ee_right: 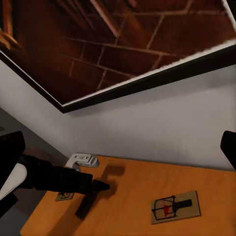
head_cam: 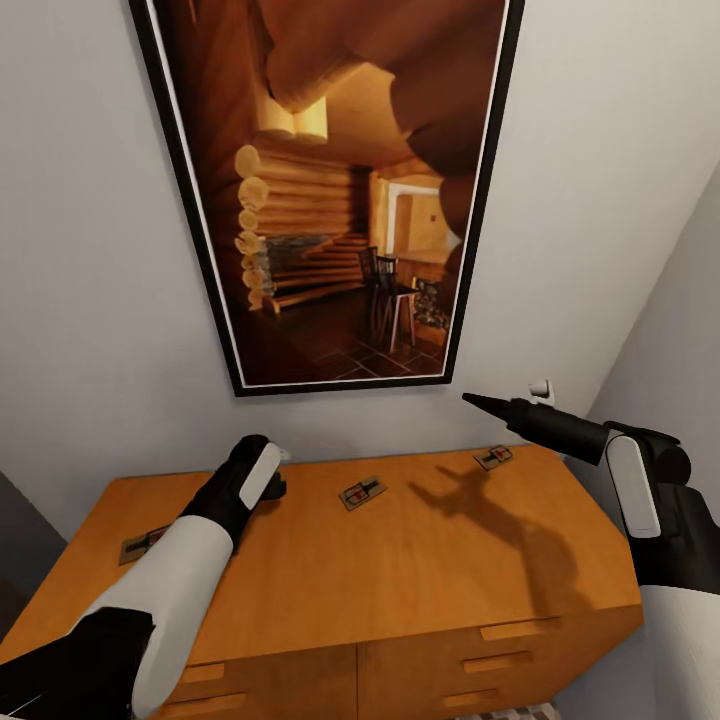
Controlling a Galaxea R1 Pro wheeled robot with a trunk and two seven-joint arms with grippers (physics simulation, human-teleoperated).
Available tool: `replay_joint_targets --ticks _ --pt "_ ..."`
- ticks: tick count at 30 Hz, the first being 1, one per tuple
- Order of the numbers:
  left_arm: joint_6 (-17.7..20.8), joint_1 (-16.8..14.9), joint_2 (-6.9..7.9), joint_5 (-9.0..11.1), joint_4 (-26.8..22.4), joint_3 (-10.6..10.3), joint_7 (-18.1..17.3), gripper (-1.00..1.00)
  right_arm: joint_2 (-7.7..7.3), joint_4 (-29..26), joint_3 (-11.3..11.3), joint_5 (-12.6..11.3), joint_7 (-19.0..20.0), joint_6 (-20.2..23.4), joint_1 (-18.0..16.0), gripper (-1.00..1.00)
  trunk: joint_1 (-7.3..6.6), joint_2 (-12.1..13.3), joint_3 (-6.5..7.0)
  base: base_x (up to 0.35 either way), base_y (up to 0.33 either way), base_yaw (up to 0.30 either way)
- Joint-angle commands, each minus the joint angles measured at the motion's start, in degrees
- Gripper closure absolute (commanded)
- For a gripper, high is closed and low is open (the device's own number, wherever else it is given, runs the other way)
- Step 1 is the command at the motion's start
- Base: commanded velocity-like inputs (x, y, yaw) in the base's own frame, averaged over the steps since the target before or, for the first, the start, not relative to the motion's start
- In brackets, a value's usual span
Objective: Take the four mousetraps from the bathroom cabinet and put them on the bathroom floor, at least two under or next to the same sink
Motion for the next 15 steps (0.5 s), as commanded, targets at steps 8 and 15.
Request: replay_joint_targets --ticks 8,15 --pt "-0.04 -0.05 0.27 0.68 -0.06 -0.19 0.49 -1.0 0.0 0.0 -0.06 0.2 0.31 0.24 -0.07 -1.0 0.04 -0.13 -0.12 -0.025 0.012 0.0" --pt "-0.06 -0.05 0.4 0.7 -0.06 -0.18 0.38 -1.0 0.0 0.0 -0.06 0.2 0.31 0.24 -0.07 -1.0 0.04 -0.13 -0.12 -0.217 0.119 0.0"
